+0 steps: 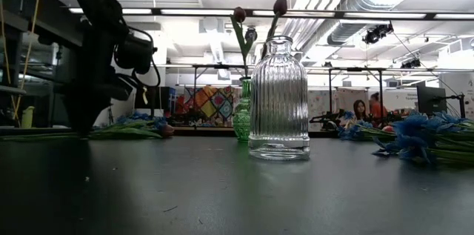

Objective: Sort flowers into vase by color
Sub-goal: Put the dark red tulip into the green vase

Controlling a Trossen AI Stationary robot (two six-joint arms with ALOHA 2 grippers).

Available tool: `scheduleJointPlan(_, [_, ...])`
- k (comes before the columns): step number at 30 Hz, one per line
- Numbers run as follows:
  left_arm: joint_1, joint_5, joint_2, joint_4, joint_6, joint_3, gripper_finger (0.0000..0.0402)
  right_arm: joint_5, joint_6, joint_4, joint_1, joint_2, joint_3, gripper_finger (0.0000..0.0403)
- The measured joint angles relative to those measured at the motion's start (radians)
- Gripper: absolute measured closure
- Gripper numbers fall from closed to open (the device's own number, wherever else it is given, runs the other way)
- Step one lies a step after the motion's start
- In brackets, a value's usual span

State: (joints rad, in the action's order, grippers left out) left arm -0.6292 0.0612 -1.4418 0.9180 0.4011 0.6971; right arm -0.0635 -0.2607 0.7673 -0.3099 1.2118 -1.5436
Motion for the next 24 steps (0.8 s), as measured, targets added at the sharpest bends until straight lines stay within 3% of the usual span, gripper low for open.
scheduleJointPlan(9, [-0.014, -0.055, 0.000, 0.001, -0.045, 0.000, 0.0395, -0.004, 0.000, 0.000, 0.000, 0.000, 0.000, 0.0142])
scheduleJointPlan(14, [-0.014, -0.088, 0.000, 0.026, -0.046, 0.022, 0.0394, -0.003, 0.000, 0.000, 0.000, 0.000, 0.000, 0.0142])
scheduleJointPlan(24, [-0.014, -0.105, 0.035, 0.172, -0.124, 0.212, 0.0401, -0.003, 0.000, 0.011, 0.000, 0.000, 0.000, 0.0142])
